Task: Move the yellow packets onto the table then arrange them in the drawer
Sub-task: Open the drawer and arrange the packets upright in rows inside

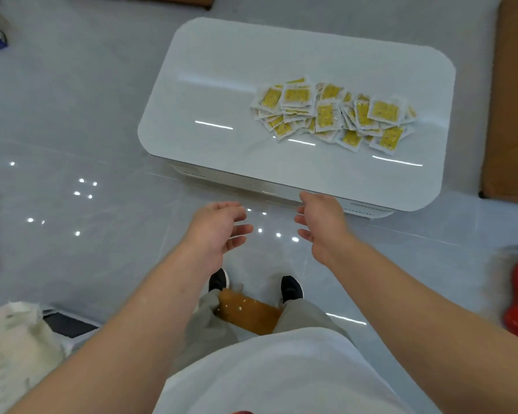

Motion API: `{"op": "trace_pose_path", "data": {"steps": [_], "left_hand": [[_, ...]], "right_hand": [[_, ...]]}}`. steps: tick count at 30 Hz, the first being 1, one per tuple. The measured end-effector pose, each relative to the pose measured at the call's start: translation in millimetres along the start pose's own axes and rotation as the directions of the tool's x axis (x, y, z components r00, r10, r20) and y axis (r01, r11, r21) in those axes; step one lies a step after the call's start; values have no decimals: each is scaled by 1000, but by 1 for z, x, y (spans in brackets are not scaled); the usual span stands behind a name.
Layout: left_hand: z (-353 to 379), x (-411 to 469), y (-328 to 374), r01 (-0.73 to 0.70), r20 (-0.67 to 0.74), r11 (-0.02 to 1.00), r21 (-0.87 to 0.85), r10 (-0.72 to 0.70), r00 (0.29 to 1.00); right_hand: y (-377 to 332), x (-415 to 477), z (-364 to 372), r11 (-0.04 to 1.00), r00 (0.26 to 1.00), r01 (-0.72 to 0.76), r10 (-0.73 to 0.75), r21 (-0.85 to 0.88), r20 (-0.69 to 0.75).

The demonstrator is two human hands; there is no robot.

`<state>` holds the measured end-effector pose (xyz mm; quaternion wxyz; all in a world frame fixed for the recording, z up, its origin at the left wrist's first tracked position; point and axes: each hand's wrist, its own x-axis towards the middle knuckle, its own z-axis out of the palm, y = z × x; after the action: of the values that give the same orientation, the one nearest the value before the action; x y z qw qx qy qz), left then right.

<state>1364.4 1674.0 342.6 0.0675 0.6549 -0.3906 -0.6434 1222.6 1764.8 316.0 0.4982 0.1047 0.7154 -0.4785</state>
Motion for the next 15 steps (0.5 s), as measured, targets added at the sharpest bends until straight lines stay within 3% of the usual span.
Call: {"op": "trace_pose_path", "data": {"steps": [10,15], "left_hand": [[-7,34,20,-72,274,953,295,-12,962],[-6,40,13,-77,285,940,334,-22,958]], "right_hand": [[7,-11,15,983,973,113,-80,144,-216],[7,-14,10,974,966,152,-110,166,-235]]}}
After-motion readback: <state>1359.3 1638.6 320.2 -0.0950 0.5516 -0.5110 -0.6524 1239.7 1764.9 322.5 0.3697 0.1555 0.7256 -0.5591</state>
